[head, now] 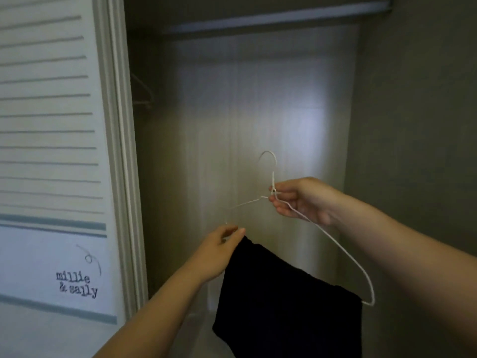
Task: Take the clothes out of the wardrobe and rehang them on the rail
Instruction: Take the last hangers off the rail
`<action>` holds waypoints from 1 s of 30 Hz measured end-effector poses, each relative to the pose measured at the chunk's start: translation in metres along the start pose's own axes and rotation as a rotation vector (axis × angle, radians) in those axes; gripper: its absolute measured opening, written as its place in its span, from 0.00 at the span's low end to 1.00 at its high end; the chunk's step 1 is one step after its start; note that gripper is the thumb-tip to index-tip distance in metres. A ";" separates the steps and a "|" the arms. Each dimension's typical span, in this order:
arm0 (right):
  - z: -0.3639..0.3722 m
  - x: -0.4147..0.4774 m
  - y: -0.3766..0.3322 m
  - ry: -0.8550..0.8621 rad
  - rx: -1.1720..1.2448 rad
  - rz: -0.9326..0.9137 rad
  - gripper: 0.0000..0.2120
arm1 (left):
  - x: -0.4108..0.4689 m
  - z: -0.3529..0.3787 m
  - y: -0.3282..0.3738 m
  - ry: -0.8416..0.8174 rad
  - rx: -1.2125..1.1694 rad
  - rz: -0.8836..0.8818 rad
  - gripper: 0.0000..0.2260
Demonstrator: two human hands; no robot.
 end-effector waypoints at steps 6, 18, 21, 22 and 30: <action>0.031 0.052 -0.065 -0.039 0.035 -0.053 0.07 | 0.007 -0.033 0.058 -0.059 -0.099 0.017 0.15; 0.093 0.160 -0.161 -0.225 0.045 -0.236 0.18 | 0.060 -0.127 0.135 0.163 0.105 0.032 0.17; 0.106 0.189 -0.189 -0.285 0.086 -0.292 0.18 | 0.089 -0.151 0.143 0.328 0.263 0.042 0.08; 0.110 0.198 -0.199 -0.306 0.093 -0.314 0.17 | 0.098 -0.159 0.147 0.400 0.318 0.053 0.08; 0.133 0.253 -0.286 -0.425 0.132 -0.458 0.16 | 0.159 -0.209 0.204 0.737 0.561 0.114 0.10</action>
Point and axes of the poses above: each hand's wrist, its own x-axis towards the middle knuckle, its own z-axis out of the palm, y = z × x, the point moved 4 cm from there along x, towards the middle knuckle, and after that the axes turned 2 degrees about -z, right-handed, at the moved point
